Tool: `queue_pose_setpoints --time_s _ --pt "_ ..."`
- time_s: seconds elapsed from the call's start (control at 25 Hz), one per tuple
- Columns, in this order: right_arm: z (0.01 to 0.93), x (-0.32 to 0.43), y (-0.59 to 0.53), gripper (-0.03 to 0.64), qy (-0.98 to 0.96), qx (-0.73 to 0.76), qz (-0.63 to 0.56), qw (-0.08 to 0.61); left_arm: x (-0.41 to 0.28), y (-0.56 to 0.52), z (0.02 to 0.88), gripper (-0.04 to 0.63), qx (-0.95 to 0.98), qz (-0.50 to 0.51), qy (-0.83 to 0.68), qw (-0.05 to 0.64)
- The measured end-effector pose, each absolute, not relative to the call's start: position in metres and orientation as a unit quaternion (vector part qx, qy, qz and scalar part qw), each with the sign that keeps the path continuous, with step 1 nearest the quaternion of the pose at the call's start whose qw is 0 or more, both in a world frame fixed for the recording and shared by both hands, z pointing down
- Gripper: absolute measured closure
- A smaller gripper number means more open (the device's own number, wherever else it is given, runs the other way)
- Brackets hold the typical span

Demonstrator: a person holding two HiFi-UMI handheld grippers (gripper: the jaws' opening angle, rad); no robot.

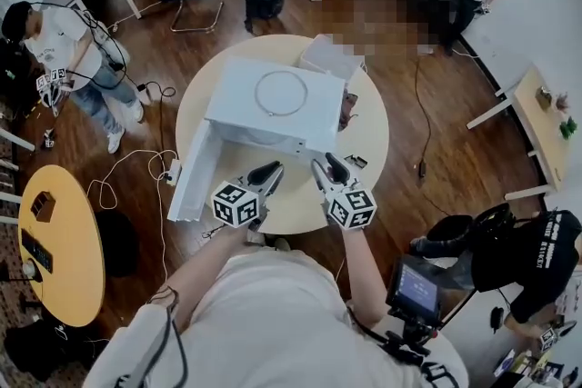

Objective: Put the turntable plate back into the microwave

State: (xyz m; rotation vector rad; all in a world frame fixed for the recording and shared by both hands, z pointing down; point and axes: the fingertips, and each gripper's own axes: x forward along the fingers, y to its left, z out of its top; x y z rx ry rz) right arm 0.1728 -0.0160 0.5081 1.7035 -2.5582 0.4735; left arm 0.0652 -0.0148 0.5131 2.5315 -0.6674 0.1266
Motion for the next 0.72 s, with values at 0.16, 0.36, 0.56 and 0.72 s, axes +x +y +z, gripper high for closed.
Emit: queue_pose_setpoints --time_s 0.16,0.36,0.56,0.72 --pt "0.514 0.178 -0.004 0.448 -0.82 0.55 0.16 0.01 0.041 -0.017 0.517 0.558 0.92 0.038 -0.285 0.267" --pt "0.513 0.176 0.01 0.448 -0.83 0.538 0.148 0.011 0.021 -0.011 0.501 0.558 0.917 0.02 -0.313 0.248" --pt "0.507 0.162 0.013 0.448 -0.833 0.533 0.148 0.003 0.002 -0.006 0.501 0.558 0.903 -0.003 -0.335 0.267" --pt "0.506 0.139 0.014 0.448 -0.845 0.518 0.134 0.016 -0.008 0.001 0.504 0.558 0.902 -0.009 -0.336 0.271"
